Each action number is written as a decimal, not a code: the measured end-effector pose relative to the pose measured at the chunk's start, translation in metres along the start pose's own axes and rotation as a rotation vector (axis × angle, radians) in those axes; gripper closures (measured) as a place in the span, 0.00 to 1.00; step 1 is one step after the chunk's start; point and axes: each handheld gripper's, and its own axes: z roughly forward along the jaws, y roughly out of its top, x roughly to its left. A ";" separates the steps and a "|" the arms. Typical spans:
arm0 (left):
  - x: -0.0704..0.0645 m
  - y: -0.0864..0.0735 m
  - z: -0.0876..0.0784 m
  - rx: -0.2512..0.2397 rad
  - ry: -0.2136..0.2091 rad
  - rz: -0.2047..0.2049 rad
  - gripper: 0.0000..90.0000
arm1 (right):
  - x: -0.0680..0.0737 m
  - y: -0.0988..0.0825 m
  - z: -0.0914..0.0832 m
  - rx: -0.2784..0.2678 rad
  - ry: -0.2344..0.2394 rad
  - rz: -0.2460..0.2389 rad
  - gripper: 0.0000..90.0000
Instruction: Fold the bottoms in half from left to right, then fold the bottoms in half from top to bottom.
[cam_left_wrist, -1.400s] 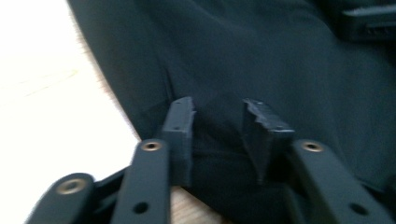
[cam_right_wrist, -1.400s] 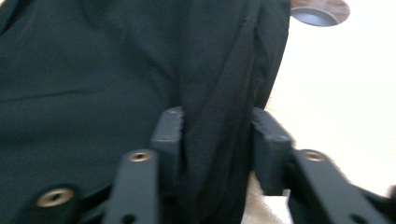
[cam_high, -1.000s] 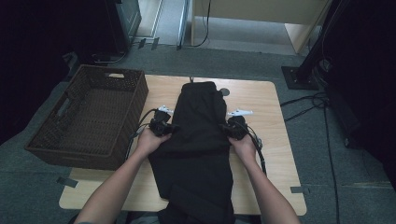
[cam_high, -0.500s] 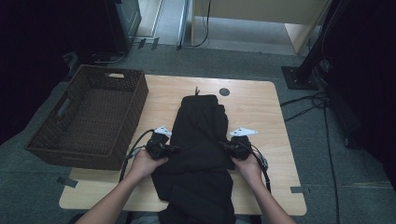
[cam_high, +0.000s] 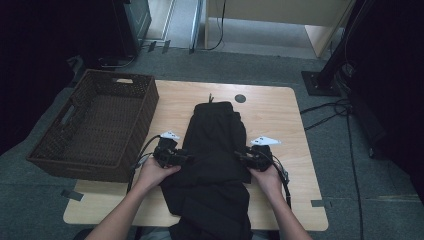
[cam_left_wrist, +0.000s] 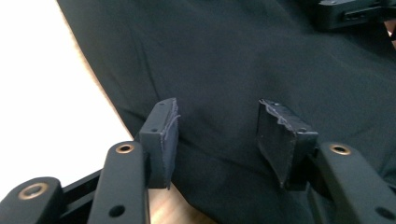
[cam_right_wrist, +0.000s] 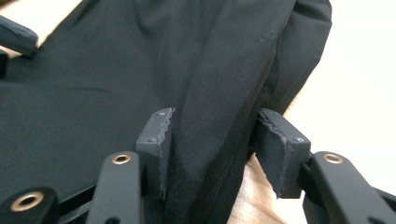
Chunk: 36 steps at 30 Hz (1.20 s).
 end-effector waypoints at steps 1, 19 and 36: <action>0.000 0.001 0.000 -0.004 0.005 0.009 0.54 | 0.000 0.000 0.000 -0.005 0.001 0.006 0.52; 0.031 0.044 0.018 -0.012 0.045 -0.007 0.52 | -0.016 0.035 0.016 -0.004 0.000 0.027 0.44; 0.056 0.071 0.041 -0.005 0.096 -0.040 0.47 | -0.049 0.060 0.057 0.061 -0.061 0.111 0.37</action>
